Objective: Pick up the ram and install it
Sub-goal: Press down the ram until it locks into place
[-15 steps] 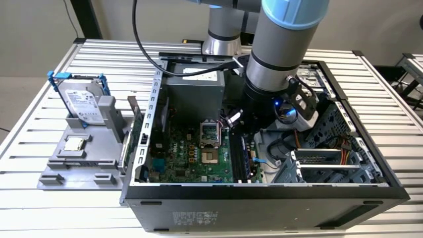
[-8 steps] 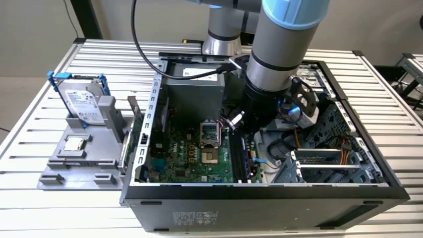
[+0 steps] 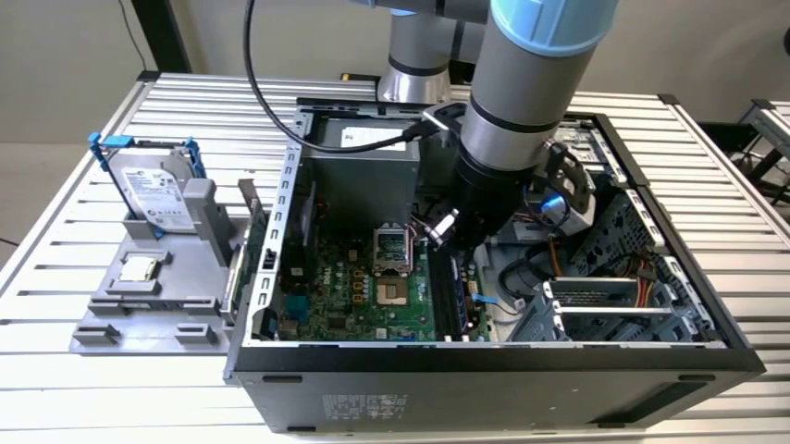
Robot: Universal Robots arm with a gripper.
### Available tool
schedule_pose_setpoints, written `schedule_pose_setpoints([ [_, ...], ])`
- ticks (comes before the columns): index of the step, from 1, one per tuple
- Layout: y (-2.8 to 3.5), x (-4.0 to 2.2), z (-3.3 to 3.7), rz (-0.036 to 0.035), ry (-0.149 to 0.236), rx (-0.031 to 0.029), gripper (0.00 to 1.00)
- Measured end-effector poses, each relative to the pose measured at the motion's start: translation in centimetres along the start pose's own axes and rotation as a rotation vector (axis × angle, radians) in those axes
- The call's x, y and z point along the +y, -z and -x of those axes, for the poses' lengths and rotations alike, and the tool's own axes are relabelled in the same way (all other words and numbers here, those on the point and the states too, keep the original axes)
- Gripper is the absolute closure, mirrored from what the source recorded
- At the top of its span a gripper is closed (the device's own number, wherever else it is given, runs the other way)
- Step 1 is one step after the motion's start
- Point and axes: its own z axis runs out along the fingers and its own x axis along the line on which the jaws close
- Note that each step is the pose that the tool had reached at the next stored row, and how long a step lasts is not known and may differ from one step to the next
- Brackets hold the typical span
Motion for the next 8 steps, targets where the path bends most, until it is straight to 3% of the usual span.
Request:
schedule_pose_setpoints([
  [8,0.0,-0.01,0.02,0.0077,0.102,-0.0014,1.0],
])
